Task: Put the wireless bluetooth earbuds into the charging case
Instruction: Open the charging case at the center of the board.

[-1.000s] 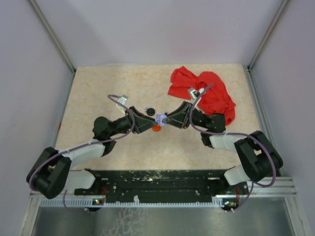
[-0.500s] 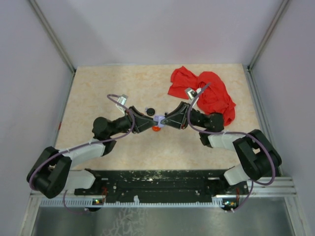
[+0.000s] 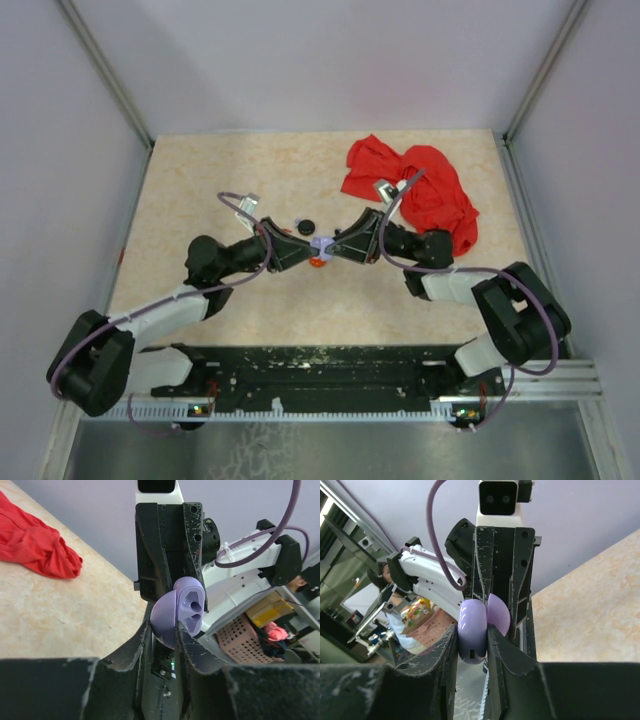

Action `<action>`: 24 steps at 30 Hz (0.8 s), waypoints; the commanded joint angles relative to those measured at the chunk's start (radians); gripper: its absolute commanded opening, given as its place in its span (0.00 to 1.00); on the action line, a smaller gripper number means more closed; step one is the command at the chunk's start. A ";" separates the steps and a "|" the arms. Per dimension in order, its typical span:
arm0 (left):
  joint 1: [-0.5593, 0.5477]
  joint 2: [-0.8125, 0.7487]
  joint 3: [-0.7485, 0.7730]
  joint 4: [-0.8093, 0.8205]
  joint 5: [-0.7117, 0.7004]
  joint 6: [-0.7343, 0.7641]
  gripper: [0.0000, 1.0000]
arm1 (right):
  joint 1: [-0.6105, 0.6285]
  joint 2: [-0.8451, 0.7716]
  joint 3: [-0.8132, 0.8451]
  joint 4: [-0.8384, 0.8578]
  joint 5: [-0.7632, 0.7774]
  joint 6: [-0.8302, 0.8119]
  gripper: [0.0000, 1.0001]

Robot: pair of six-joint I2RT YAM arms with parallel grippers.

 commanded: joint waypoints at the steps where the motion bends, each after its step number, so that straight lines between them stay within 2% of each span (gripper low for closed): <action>1: -0.001 -0.111 0.058 -0.284 -0.043 0.158 0.09 | 0.011 0.018 0.019 0.156 -0.003 -0.027 0.31; 9: -0.002 -0.246 0.234 -0.946 -0.229 0.460 0.07 | -0.036 0.064 -0.007 0.153 -0.002 -0.033 0.58; 15: -0.002 -0.187 0.442 -1.399 -0.390 0.674 0.06 | -0.095 0.086 -0.001 0.038 -0.031 -0.077 0.63; 17: -0.002 -0.156 0.499 -1.518 -0.451 0.732 0.06 | -0.110 0.081 0.015 -0.088 -0.040 -0.140 0.64; 19: -0.001 -0.117 0.552 -1.616 -0.504 0.794 0.06 | -0.114 0.065 0.049 -0.304 -0.039 -0.248 0.64; 21: -0.001 -0.070 0.600 -1.700 -0.543 0.849 0.05 | -0.114 0.028 0.104 -0.577 -0.011 -0.389 0.64; 24: -0.001 -0.007 0.656 -1.791 -0.606 0.903 0.03 | -0.114 -0.028 0.205 -1.019 0.107 -0.676 0.64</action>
